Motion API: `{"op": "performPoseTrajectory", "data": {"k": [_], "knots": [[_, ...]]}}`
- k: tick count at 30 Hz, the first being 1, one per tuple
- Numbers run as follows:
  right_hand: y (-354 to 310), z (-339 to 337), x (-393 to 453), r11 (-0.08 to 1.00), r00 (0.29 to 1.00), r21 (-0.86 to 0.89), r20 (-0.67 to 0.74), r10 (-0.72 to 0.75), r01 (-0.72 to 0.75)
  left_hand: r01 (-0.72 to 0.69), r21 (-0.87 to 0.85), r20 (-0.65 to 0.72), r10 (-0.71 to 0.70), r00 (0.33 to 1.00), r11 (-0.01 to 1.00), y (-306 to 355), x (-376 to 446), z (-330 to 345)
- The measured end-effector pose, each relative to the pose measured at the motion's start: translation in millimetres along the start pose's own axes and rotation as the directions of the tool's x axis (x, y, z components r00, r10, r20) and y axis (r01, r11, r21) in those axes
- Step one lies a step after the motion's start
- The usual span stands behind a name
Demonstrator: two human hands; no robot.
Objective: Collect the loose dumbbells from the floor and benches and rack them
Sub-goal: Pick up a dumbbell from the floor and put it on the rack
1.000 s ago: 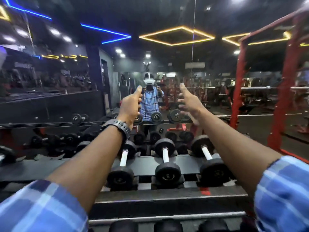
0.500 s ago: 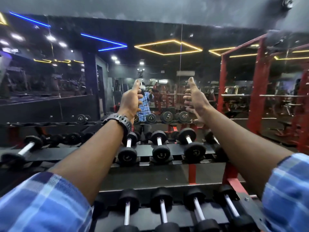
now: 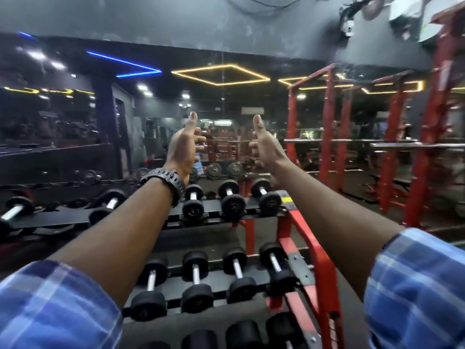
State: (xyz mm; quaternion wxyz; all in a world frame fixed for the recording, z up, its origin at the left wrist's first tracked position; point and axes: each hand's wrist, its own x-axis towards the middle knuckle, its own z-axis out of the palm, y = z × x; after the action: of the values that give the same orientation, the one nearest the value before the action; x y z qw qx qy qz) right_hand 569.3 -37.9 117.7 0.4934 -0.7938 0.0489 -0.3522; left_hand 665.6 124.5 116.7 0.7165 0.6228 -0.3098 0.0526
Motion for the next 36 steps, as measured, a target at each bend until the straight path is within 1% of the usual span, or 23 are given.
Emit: {"op": "performPoseTrajectory", "data": {"k": [3, 5, 9, 13, 17, 18, 20, 22, 23, 26, 29, 32, 36], "knots": [[-8.8, -63.0, -29.1, 0.998, 0.995, -0.062, -0.097, 0.021, -0.027, 0.018, -0.025, 0.076, -0.016, 0.997, 1.000, 10.4, -20.4, 43.1], [-11.6, -108.5, -50.5, 0.995, 0.980, -0.078, -0.193, 0.043, -0.059, 0.017, -0.044, 0.141, -0.011, 0.990, 0.999, 18.5, -30.7, 72.4], [-10.6, -185.4, -98.9, 0.971, 0.924, -0.139, -0.358, 0.132, -0.192, 0.047, -0.114, 0.279, -0.014, 0.960, 0.992, 24.1, -50.3, 128.7], [-14.7, -238.9, -148.8, 0.935, 0.821, -0.179, -0.547, 0.164, -0.306, 0.076, -0.190, 0.428, 0.013, 0.903, 0.979, 23.1, -63.6, 184.6], [-25.3, -261.3, -203.3, 0.902, 0.670, -0.200, -0.733, 0.121, -0.382, 0.137, -0.296, 0.581, 0.064, 0.812, 0.945, 20.0, -76.1, 227.0], [-29.5, -259.8, -214.7, 0.894, 0.621, -0.184, -0.774, 0.125, -0.409, 0.144, -0.311, 0.603, 0.078, 0.794, 0.940, 18.2, -78.6, 232.0], [-37.9, -248.2, -240.3, 0.867, 0.507, -0.164, -0.854, 0.114, -0.471, 0.170, -0.344, 0.671, 0.115, 0.733, 0.923, 13.9, -89.4, 235.7], [-46.2, -225.2, -261.2, 0.856, 0.436, -0.136, -0.893, 0.112, -0.498, 0.219, -0.370, 0.741, 0.144, 0.656, 0.903, 11.6, -102.1, 230.5], [-49.5, -214.4, -270.4, 0.858, 0.423, -0.124, -0.898, 0.116, -0.499, 0.241, -0.380, 0.763, 0.155, 0.628, 0.893, 12.7, -108.8, 227.9], [-65.9, -173.0, -297.2, 0.848, 0.342, -0.090, -0.933, 0.112, -0.523, 0.290, -0.380, 0.817, 0.171, 0.551, 0.878, 20.8, -128.0, 207.0], [-85.8, -139.4, -323.0, 0.826, 0.276, -0.071, -0.955, 0.105, -0.559, 0.328, -0.359, 0.860, 0.174, 0.479, 0.874, 27.2, -146.4, 183.8], [-97.7, -106.5, -349.9, 0.792, 0.210, -0.049, -0.972, 0.102, -0.608, 0.324, -0.344, 0.884, 0.188, 0.429, 0.881, 21.5, -163.7, 158.8], [-96.3, -55.4, -385.6, 0.797, 0.170, 0.014, -0.975, 0.146, -0.604, 0.302, -0.290, 0.913, 0.168, 0.372, 0.908, -0.4, -185.5, 120.7]]}}
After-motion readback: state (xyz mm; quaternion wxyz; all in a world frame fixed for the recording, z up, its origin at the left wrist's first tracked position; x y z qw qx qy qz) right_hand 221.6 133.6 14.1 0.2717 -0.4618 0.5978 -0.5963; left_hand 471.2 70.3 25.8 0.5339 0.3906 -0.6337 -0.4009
